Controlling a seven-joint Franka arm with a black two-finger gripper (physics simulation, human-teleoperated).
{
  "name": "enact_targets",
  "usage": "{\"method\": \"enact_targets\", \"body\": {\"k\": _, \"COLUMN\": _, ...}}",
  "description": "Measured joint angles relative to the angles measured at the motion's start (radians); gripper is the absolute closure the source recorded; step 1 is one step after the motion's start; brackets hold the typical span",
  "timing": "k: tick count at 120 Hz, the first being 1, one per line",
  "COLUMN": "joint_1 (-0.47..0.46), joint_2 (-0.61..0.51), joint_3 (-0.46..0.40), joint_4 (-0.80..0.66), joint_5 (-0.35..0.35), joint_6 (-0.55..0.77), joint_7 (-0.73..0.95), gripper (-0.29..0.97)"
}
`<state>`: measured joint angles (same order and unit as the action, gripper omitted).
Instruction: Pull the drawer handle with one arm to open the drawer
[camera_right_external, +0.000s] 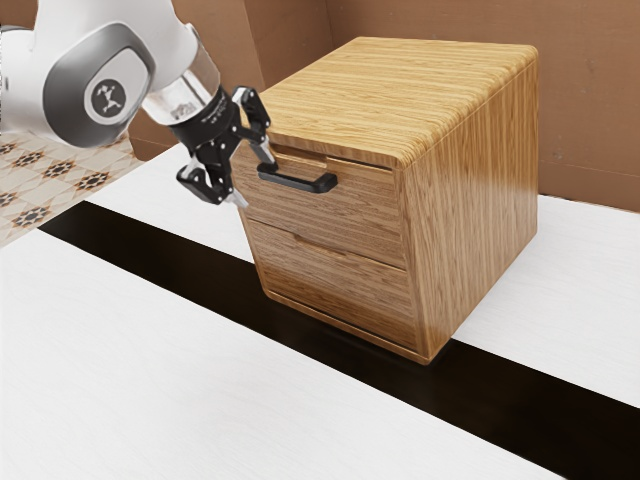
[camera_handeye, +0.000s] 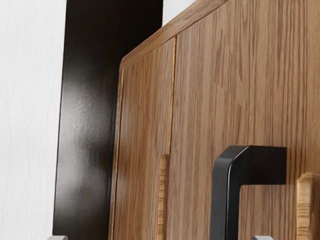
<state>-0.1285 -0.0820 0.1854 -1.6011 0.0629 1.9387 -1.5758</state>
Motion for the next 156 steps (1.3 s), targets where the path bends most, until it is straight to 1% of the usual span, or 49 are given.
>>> {"method": "enact_targets", "body": {"k": 50, "joint_1": -0.002, "joint_2": 0.048, "joint_3": 0.0, "joint_4": 0.02, "joint_5": -0.004, "joint_6": 0.012, "joint_7": -0.008, "gripper": 0.24}}
{"method": "enact_targets", "body": {"k": 88, "joint_1": -0.001, "joint_2": 0.049, "joint_3": -0.004, "joint_4": 0.016, "joint_5": -0.005, "joint_6": 0.013, "joint_7": -0.018, "gripper": 0.34}}
{"method": "enact_targets", "body": {"k": 98, "joint_1": -0.001, "joint_2": 0.049, "joint_3": -0.005, "joint_4": 0.016, "joint_5": -0.005, "joint_6": 0.012, "joint_7": -0.02, "gripper": 0.39}}
{"method": "enact_targets", "body": {"k": 117, "joint_1": -0.001, "joint_2": 0.044, "joint_3": -0.004, "joint_4": 0.016, "joint_5": -0.005, "joint_6": 0.006, "joint_7": -0.025, "gripper": 0.59}}
{"method": "enact_targets", "body": {"k": 126, "joint_1": -0.001, "joint_2": 0.042, "joint_3": -0.003, "joint_4": 0.016, "joint_5": -0.005, "joint_6": 0.0, "joint_7": -0.031, "gripper": 0.66}}
{"method": "enact_targets", "body": {"k": 139, "joint_1": 0.001, "joint_2": 0.037, "joint_3": -0.006, "joint_4": 0.013, "joint_5": -0.004, "joint_6": -0.01, "joint_7": -0.038, "gripper": 0.72}}
{"method": "enact_targets", "body": {"k": 156, "joint_1": 0.005, "joint_2": 0.022, "joint_3": -0.01, "joint_4": -0.003, "joint_5": -0.005, "joint_6": -0.019, "joint_7": -0.045, "gripper": 0.76}}
